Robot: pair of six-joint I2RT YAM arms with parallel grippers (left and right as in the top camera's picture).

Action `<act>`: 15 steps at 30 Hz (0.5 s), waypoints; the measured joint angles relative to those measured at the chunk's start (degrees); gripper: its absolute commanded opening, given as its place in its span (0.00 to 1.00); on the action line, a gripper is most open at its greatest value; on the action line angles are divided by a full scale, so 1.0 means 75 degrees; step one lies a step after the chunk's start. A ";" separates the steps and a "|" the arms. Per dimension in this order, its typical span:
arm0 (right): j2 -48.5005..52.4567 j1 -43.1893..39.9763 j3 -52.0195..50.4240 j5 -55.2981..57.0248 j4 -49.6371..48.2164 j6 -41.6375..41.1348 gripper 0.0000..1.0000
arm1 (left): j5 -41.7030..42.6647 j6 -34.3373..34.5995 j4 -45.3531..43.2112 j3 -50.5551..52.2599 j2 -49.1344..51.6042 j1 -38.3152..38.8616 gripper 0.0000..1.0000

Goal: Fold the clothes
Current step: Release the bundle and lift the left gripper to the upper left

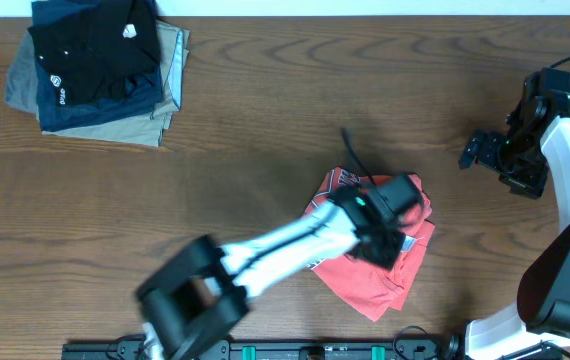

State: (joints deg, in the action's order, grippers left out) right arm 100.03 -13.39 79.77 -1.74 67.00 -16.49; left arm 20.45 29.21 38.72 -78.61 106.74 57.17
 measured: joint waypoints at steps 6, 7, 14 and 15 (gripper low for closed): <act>0.0000 0.0000 0.0000 0.0000 0.0000 0.0000 0.99 | -0.0367 -0.0417 0.0656 -0.0154 -0.0947 -0.1699 1.00; 0.0000 0.0000 0.0000 0.0000 0.0000 0.0000 0.99 | -0.0399 -0.0519 0.0752 -0.0154 -0.0970 -0.2028 0.99; 0.0000 0.0000 -0.0003 0.0000 0.0000 0.0000 0.99 | 0.0216 -0.1644 0.1139 -0.0143 -0.0536 -0.4071 0.98; 0.0000 0.0000 0.0000 0.0000 0.0000 0.0000 0.99 | 0.0414 -0.1839 0.1145 -0.0122 -0.0446 -0.4229 0.98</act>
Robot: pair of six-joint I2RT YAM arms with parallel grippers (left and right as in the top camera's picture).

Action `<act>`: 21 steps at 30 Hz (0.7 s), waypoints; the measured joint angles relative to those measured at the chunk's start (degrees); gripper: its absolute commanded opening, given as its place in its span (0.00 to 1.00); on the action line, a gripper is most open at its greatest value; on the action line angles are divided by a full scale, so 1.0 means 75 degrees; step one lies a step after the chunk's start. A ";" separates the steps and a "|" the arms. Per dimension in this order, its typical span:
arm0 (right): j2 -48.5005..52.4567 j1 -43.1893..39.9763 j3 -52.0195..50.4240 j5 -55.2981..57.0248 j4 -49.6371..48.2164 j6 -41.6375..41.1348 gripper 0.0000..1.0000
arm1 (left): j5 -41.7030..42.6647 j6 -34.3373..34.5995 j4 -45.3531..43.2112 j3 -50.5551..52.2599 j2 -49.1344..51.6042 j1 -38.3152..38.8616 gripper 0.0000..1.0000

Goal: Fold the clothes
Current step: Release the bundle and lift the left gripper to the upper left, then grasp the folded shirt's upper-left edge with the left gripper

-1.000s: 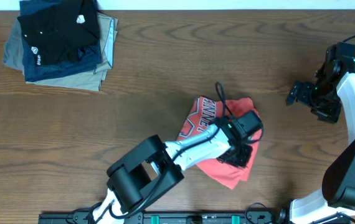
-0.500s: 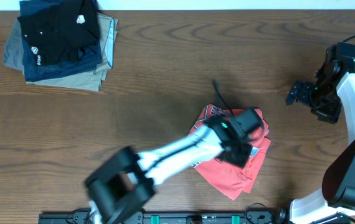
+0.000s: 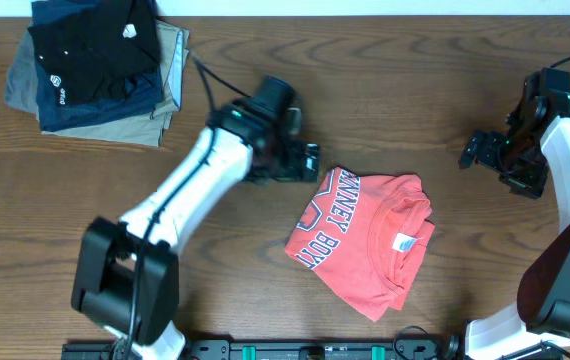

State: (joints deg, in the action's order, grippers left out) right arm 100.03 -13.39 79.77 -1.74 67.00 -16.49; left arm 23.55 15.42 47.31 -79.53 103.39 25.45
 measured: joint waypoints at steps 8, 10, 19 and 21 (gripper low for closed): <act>0.0000 0.0000 0.0000 0.0000 0.0000 0.0000 0.99 | 0.2090 -0.1737 0.0032 0.0201 0.1326 -0.0484 0.98; 0.0000 0.0000 0.0000 0.0000 0.0000 0.0000 0.99 | 0.2448 -0.2017 0.0032 0.0201 0.1617 -0.0423 0.98; 0.0000 0.0000 -0.0003 0.0000 0.0000 0.0000 0.99 | 0.3171 -0.2451 0.0020 0.0201 0.2162 0.0038 0.99; 0.0000 0.0000 -0.0003 0.0000 0.0000 0.0000 0.99 | 0.3296 -0.2468 -0.0050 0.0201 0.2200 0.0239 0.99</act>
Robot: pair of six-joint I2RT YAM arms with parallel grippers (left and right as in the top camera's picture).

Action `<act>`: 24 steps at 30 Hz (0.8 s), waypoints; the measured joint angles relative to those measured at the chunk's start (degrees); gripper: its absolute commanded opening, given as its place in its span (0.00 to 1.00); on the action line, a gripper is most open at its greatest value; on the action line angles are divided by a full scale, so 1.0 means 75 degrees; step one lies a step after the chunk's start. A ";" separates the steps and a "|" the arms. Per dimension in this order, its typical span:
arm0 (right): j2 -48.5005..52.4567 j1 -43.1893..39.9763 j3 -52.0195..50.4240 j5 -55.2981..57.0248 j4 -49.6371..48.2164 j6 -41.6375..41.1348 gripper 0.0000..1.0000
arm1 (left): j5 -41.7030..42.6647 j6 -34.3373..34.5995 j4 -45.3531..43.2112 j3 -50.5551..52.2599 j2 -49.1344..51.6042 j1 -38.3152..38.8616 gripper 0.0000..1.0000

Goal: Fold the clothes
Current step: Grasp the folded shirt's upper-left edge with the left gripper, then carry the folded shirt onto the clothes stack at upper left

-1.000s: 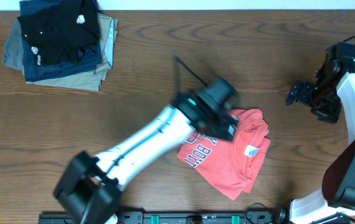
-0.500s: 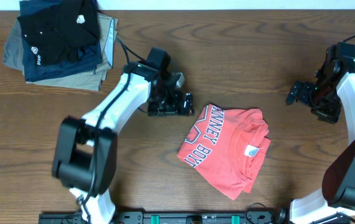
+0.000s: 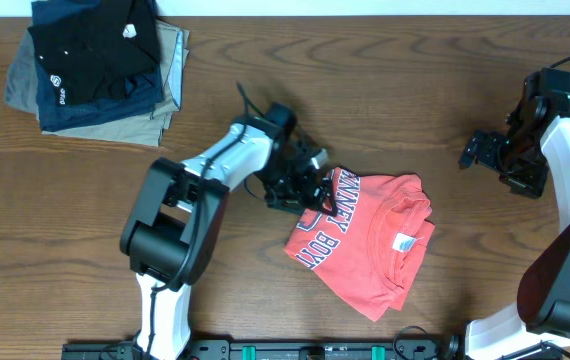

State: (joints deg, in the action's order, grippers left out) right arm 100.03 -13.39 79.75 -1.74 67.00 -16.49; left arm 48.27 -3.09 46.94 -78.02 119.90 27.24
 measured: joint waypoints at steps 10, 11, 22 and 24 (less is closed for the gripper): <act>0.0000 0.0000 0.0000 0.0000 0.0000 0.0000 0.99 | -0.0117 0.0012 -0.0831 0.0023 0.0341 0.0761 0.20; 0.0000 0.0000 0.0000 0.0000 0.0000 0.0000 0.99 | -0.0137 0.0003 -0.0860 0.0029 0.0353 0.0772 0.09; 0.0000 0.0000 0.0003 0.0000 0.0003 0.0000 0.99 | -0.1647 0.0895 0.0038 -0.0344 0.0312 0.0289 0.06; 0.0000 0.0000 0.0003 0.0000 0.0003 0.0000 0.99 | -0.2468 0.1046 0.0487 -0.0670 0.0315 -0.0079 0.06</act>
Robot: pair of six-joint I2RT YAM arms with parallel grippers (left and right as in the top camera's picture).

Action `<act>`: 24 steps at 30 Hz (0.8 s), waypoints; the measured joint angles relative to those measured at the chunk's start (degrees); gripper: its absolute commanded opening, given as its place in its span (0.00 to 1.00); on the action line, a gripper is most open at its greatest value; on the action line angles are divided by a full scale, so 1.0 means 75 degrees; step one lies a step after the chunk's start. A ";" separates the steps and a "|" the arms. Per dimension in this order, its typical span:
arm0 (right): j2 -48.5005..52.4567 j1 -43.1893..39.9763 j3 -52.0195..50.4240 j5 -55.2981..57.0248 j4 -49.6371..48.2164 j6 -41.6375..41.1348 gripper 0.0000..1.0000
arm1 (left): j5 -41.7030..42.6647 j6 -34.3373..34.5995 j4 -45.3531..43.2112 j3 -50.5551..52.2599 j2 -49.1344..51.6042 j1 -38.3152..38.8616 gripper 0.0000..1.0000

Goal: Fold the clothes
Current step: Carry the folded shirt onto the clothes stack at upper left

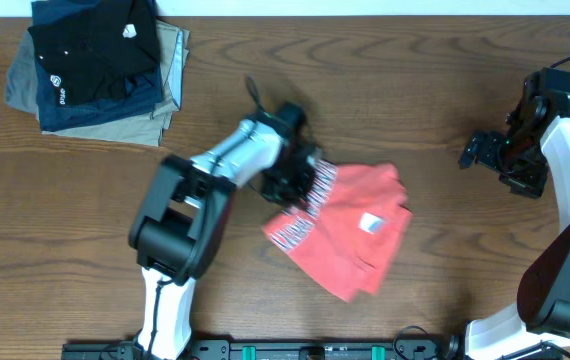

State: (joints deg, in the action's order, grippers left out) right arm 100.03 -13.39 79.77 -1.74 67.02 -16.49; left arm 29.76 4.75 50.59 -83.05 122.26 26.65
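A folded red T-shirt (350, 240) with white lettering lies mid-table in the overhead view, blurred with motion. My left gripper (303, 187) is at the shirt's upper left edge, shut on the cloth there. Its fingertips are hidden under the wrist. Far to the right, my right gripper (475, 150) hovers over bare wood, open and holding nothing.
A stack of folded clothes (95, 70), black on navy on khaki, sits in the far left corner. The left arm (180, 230) reaches in from the front edge. The right arm's white body stands along the right edge.
The red shirt has shifted left and slightly towards the back, with the left gripper holding its left edge. The right arm has not moved.
First the left gripper was on top of the folded red shirt. Then it was off the shirt, to the shirt's upper left. Then it was at the shirt's left edge, and now the shirt has slid left with it.
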 measured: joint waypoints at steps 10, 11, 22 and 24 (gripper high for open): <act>0.0000 0.0000 -0.0003 0.0000 0.0000 0.0000 0.99 | -0.2608 -0.0959 -0.0265 -0.1667 0.0058 -0.2072 0.06; 0.0000 0.0000 0.0000 0.0000 0.0000 0.0000 0.99 | -0.2751 -0.1035 -0.0291 -0.1853 0.0061 -0.2229 0.06; 0.0000 0.0000 0.0000 0.0000 -0.0003 0.0000 0.99 | -0.3212 -0.1268 -0.0979 -0.3902 0.0131 -0.3465 0.06; 0.0000 0.0000 -0.0003 0.0000 -0.0003 0.0000 0.99 | -0.3226 -0.1268 -0.1148 -0.4153 0.0131 -0.3620 0.06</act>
State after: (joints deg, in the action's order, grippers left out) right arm 100.03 -13.39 79.75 -1.74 67.00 -16.49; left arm 5.56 -4.75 41.98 -114.19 123.24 -0.49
